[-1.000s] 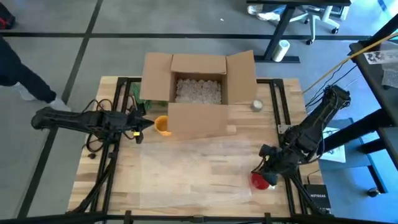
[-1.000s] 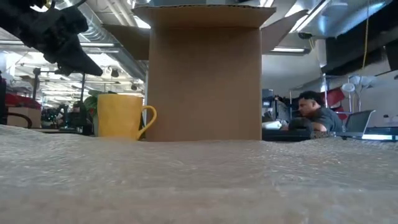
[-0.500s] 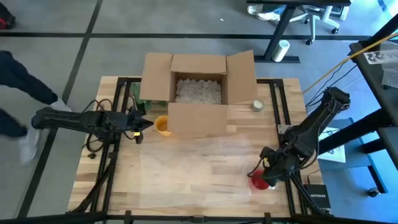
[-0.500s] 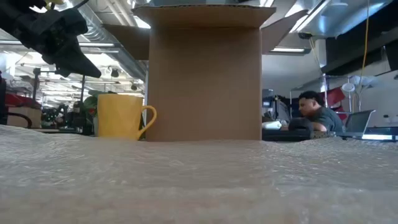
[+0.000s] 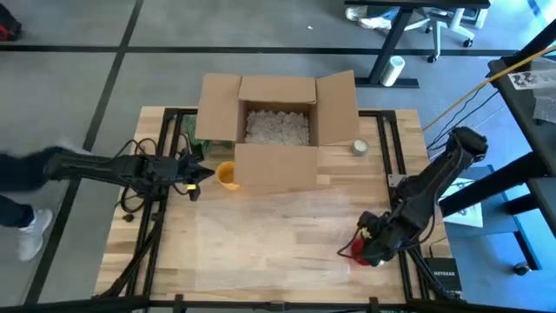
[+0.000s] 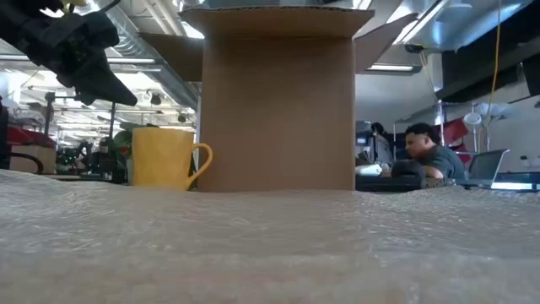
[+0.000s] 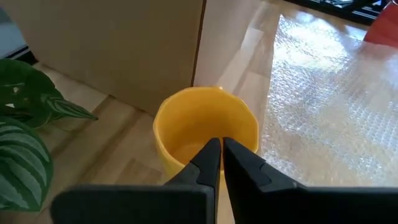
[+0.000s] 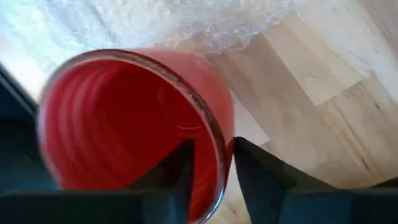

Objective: Wrap mug
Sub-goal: Wrap the orange mug with the bubble wrap

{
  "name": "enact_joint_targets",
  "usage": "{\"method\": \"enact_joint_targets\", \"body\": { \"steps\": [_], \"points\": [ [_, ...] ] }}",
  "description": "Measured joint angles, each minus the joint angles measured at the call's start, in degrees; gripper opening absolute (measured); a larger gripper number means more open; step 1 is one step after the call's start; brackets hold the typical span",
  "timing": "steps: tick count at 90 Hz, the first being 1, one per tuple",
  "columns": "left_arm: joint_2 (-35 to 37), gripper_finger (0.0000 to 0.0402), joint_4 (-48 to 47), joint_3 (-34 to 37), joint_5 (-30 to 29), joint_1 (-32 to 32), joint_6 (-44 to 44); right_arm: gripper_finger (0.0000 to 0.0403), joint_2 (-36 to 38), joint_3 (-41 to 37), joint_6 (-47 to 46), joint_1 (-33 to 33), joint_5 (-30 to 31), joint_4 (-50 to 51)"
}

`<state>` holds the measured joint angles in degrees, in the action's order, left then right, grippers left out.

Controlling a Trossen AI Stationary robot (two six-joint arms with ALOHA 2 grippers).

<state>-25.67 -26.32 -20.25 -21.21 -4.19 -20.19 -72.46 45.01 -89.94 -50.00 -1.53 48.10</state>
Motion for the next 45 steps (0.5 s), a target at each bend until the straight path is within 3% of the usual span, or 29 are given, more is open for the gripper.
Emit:
{"method": "enact_joint_targets", "body": {
  "steps": [12,45],
  "points": [
    [0.0,0.0000,-0.1,0.0,0.0,0.0,-2.3,0.0010,-0.2,-0.1,0.7,0.0,1.1,-1.2],
    [0.0,0.0000,-0.1,0.0,0.0,0.0,-3.4,0.0004,0.2,0.6,1.3,0.0,3.9,0.1]
  ]
}}
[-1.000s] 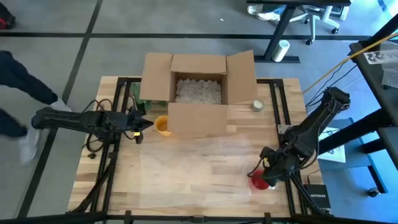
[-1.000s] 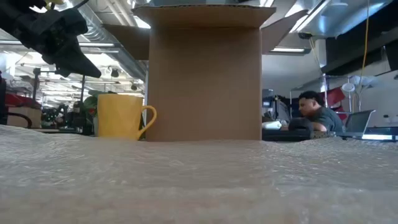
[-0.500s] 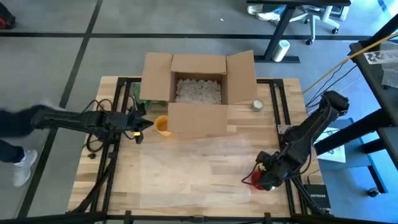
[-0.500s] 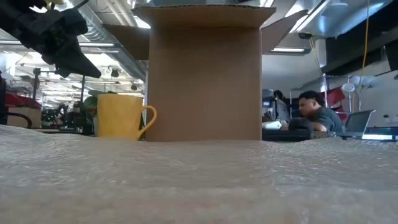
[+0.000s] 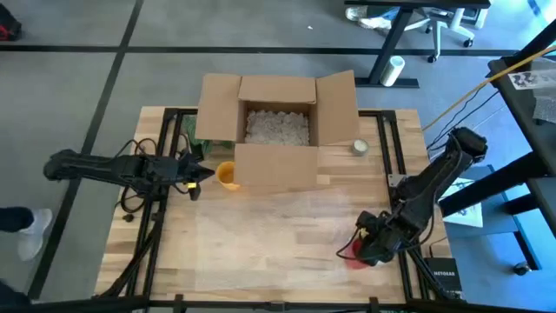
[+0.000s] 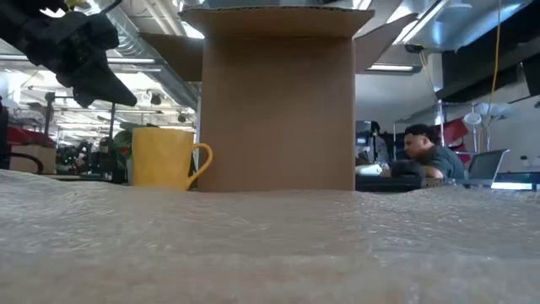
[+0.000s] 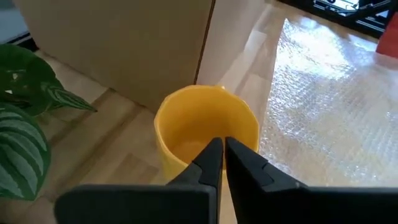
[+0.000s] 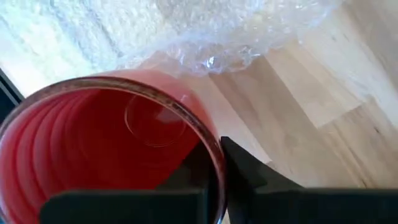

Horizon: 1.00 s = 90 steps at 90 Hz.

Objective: Wrap mug
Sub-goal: Wrap the orange mug with the bubble wrap

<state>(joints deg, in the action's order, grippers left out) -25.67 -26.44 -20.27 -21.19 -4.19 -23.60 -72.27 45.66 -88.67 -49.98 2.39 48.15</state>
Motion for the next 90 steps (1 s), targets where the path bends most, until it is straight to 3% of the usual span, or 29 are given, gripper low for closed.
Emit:
{"method": "enact_joint_targets", "body": {
  "steps": [20,34,51,74,90],
  "points": [
    [0.0,0.0000,0.0,0.0,0.0,0.0,0.0,0.0002,0.0,8.3,2.0,0.0,3.5,10.4],
    [0.0,0.0000,0.0,0.0,0.0,0.0,-0.2,0.0001,0.1,13.3,5.0,0.8,9.1,14.0],
    [0.0,0.0000,0.0,0.0,0.0,0.0,0.0,0.0001,-0.6,13.6,12.5,5.2,14.4,9.3],
    [0.0,0.0000,-0.1,0.0,0.0,0.0,-0.1,0.0000,-3.4,13.6,27.9,13.9,14.7,-2.8],
    [0.0,0.0000,1.4,0.0,-0.6,0.3,12.7,0.0000,-5.0,13.6,34.5,18.8,12.4,-6.7]
  ]
}}
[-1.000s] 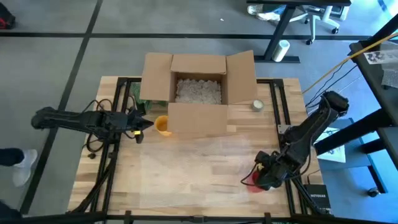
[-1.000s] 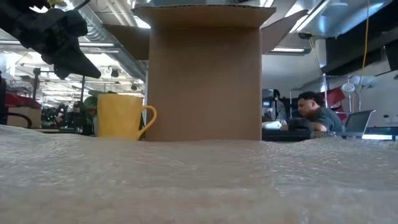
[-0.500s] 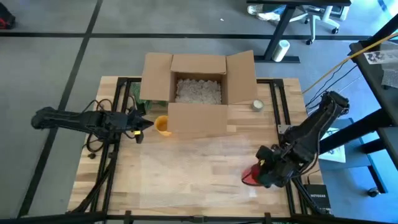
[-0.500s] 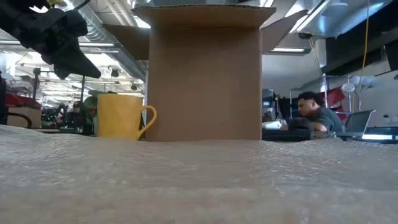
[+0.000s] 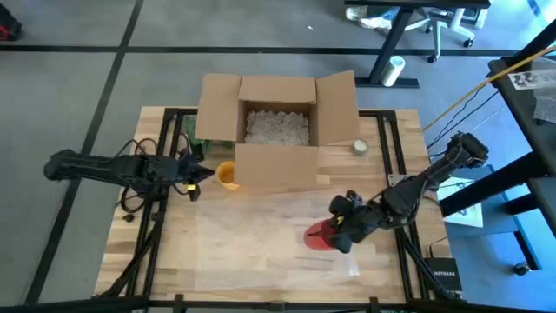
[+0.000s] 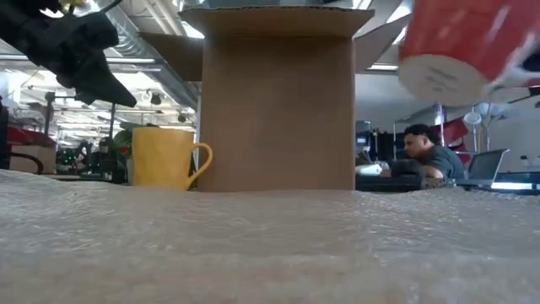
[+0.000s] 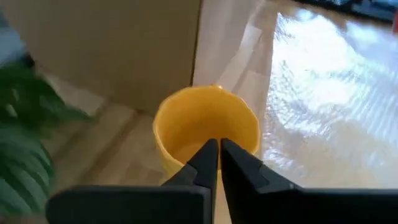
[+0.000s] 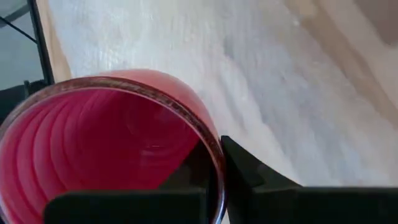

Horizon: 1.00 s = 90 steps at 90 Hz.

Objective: Wrap mug
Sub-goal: Wrap the orange mug with the bubble wrap

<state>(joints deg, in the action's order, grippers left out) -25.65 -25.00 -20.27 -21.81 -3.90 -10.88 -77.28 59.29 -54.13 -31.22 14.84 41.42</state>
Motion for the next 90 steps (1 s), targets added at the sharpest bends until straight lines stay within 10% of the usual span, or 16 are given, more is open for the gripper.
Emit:
{"method": "enact_joint_targets", "body": {
  "steps": [90],
  "points": [
    [0.0,0.0000,1.2,0.0,-0.1,0.0,-5.2,0.0000,-10.2,0.0,17.8,12.7,-13.9,-23.5]
  ]
}}
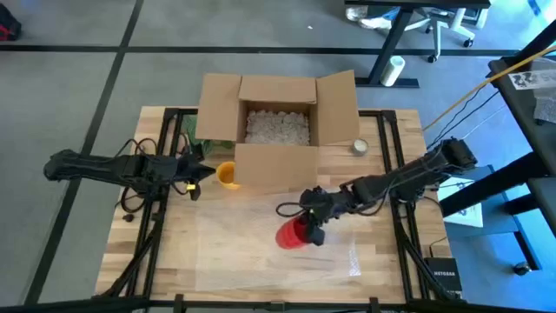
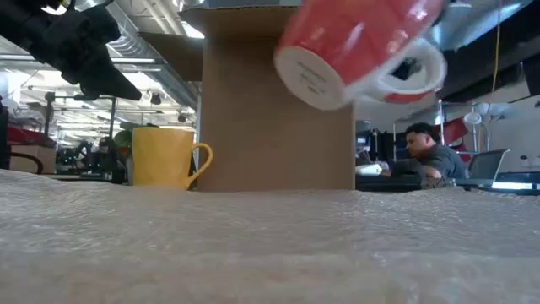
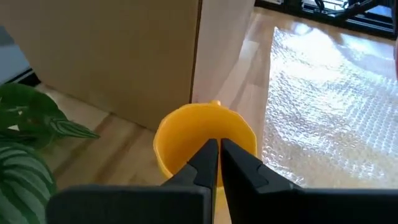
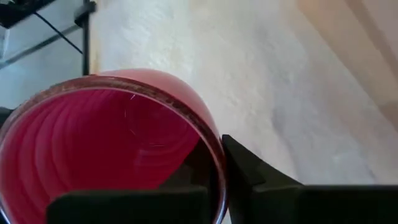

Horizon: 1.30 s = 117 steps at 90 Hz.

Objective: Wrap mug
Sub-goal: Wrap the orange mug with the bubble wrap

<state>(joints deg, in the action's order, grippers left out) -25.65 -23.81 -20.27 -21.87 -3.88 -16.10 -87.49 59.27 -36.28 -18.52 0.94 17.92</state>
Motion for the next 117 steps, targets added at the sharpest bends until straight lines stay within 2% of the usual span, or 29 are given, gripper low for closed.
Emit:
{"method": "enact_joint_targets", "body": {
  "steps": [28,71,95,117],
  "points": [
    [0.0,0.0000,0.1,0.0,0.0,0.0,0.0,0.0000,-5.2,0.0,3.3,1.8,-3.6,-9.1],
    [0.0,0.0000,0.3,0.0,0.0,0.0,-0.5,0.0000,-11.5,0.1,5.9,4.9,-3.6,-15.3],
    [-0.1,0.0000,0.3,0.0,0.0,0.0,-0.5,0.0000,-14.0,3.7,7.9,5.2,-4.0,-14.2],
    [-1.2,0.0000,0.2,0.0,0.0,-0.1,-0.7,0.0000,-18.8,7.8,8.5,5.2,-5.1,-8.1]
  ]
}}
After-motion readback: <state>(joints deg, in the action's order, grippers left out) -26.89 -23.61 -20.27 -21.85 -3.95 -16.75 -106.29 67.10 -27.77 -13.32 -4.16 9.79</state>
